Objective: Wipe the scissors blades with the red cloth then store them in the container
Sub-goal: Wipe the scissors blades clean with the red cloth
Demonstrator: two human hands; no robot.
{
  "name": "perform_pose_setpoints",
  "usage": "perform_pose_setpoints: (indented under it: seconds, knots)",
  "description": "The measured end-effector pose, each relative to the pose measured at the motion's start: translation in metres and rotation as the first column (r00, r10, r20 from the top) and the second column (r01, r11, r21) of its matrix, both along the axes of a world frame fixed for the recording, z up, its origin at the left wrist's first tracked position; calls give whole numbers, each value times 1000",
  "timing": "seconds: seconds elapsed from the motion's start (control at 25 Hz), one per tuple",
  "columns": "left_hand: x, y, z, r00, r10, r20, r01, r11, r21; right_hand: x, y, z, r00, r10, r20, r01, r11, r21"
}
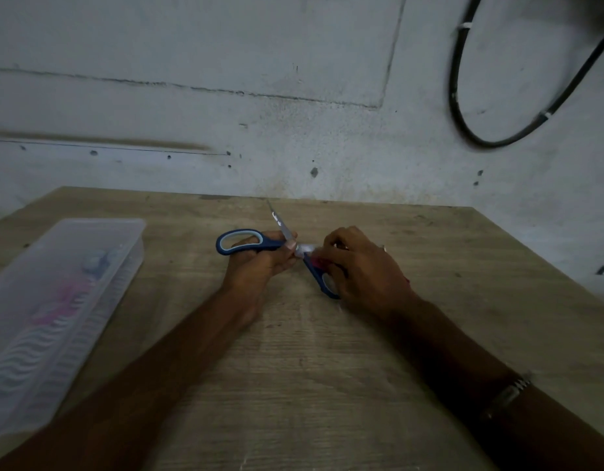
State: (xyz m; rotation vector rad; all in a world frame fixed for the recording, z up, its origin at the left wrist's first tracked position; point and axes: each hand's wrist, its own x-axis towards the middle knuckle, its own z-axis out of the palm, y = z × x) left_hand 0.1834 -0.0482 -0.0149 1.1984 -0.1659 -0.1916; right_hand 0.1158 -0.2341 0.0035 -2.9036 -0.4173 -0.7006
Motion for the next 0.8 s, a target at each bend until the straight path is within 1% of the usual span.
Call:
perform_pose_setpoints:
  seconds: [0.04,0.08,0.16,0.2,0.24,0.32,0.44,0.56,0.64,0.72,0.8]
  knots:
    - [1,0,0,1000,-5,-5,5,1000,-11,-3,-4,3,1000,-17,-15,17,1000,12]
    - [2,1,1,1000,-15,-10,15,1000,-19,-4,-6,5,999,-35,37,33,998,57]
    - [3,2,2,999,-37,-23,36,999,-39,-1,-4,5,976,-41,215,10,990,143]
    - [3,2,2,998,-52,-20,51,998,-43,2,2,5,963,-28,267,-16,987,161]
    - [2,2,2,998,-68,-8,67,997,-43,5,9,3,960,-9,279,-40,985,167]
    - [1,2,0,997,-75,12,76,996,-50,8,22,-1,970,33,241,-73,985,157]
    - [3,3,0,998,-55,7,55,998,-44,5,19,-5,974,22,225,-53,990,134]
    - [2,1,-1,999,-42,-21,41,998,-47,-1,15,-2,978,38,206,-53,996,68]
    - [1,1,-1,999,-51,-9,51,998,-29,-3,15,0,981,34,192,-40,999,28]
    - [1,1,0,998,-68,8,68,998,-9,-5,15,2,978,6,210,-16,999,44]
    - [2,2,1,998,-68,5,68,998,-10,-3,16,2,967,-8,256,-18,995,97]
